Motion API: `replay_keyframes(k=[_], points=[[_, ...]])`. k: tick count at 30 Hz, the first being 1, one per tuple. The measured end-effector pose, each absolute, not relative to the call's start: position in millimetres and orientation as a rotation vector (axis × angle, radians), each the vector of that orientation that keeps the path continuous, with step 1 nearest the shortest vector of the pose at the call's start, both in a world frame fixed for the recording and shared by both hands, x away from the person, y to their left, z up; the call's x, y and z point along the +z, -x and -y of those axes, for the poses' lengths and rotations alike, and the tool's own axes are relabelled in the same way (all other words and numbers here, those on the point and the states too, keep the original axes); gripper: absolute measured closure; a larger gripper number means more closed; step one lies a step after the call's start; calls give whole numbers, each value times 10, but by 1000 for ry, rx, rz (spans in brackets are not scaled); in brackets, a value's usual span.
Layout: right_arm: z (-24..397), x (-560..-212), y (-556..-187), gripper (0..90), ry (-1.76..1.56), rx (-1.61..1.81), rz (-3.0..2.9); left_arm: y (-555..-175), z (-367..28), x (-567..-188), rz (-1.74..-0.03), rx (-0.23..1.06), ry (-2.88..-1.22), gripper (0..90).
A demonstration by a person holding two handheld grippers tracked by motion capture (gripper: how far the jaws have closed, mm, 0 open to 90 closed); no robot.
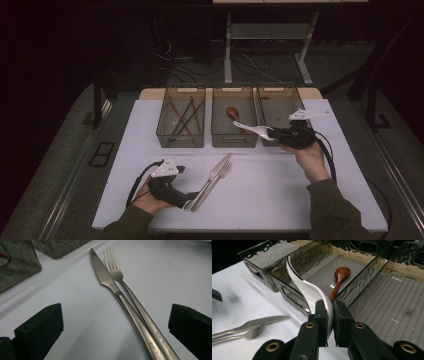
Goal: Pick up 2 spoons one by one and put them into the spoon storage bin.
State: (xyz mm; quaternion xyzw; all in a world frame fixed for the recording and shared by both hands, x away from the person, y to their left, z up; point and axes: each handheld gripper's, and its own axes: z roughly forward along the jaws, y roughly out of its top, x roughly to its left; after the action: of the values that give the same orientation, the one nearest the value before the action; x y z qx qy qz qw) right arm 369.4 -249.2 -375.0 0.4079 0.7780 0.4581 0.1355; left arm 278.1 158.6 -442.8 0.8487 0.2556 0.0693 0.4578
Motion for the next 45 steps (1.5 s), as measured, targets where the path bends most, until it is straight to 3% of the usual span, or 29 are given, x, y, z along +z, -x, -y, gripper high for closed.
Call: replay_keyframes(k=[32, 38, 45], points=[[1830, -3845, -4173, 819, -1152, 1083, -2381, -2769, -1574, -4426, -629, 166, -2080, 0], [1832, -3822, -4166, 596, -1182, 1155, -2327, -2768, -1572, -4428, -632, 163, -2076, 0], [1947, -3747, -4118, 469, -1206, 1247, -2286, -2767, -1572, -4427, -633, 165, -2074, 0]])
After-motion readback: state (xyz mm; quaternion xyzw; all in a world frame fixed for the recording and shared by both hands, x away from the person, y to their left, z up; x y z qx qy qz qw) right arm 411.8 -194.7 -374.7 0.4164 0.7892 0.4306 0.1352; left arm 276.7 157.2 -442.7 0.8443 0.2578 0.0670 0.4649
